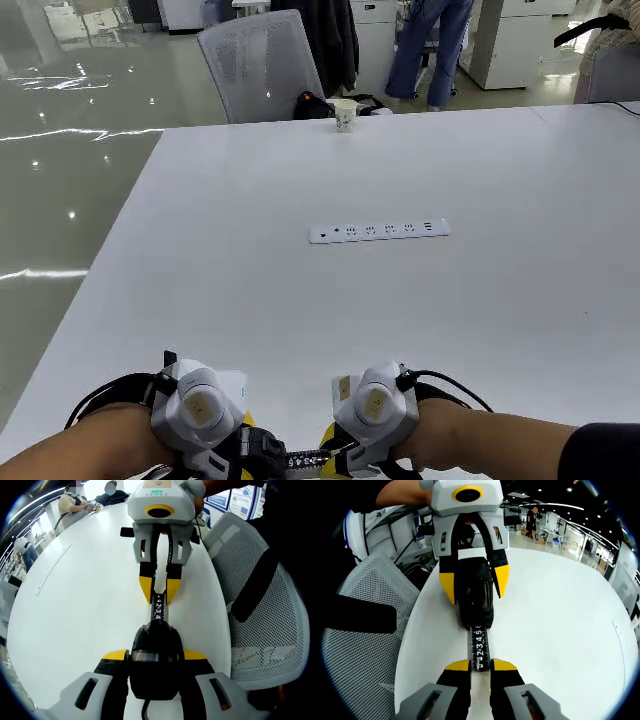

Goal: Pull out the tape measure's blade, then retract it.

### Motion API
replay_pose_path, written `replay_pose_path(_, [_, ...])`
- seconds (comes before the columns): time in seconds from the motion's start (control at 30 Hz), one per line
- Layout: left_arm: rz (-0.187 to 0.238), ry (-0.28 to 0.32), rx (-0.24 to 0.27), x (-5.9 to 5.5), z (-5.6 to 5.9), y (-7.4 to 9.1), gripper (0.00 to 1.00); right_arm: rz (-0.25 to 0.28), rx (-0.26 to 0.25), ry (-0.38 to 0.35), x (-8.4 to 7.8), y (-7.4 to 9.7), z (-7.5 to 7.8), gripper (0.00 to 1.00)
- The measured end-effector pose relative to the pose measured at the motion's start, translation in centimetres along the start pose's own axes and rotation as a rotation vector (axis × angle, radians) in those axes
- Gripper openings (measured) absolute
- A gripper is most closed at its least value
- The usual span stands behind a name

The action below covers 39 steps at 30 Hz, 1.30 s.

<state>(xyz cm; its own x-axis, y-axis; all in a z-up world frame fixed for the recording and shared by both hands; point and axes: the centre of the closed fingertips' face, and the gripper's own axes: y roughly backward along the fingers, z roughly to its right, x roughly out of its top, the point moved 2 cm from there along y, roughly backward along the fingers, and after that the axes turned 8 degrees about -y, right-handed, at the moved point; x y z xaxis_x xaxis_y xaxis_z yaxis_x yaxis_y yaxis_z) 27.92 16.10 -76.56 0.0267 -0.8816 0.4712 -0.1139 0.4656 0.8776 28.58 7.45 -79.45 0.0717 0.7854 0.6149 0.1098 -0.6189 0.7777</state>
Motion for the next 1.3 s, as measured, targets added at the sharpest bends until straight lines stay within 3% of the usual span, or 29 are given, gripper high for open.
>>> replay_pose_path(1.3, [-0.001, -0.004, 0.014, 0.0, -0.1, 0.0, 0.33, -0.028, -0.024, -0.014, -2.4, 2.1, 0.5, 0.11])
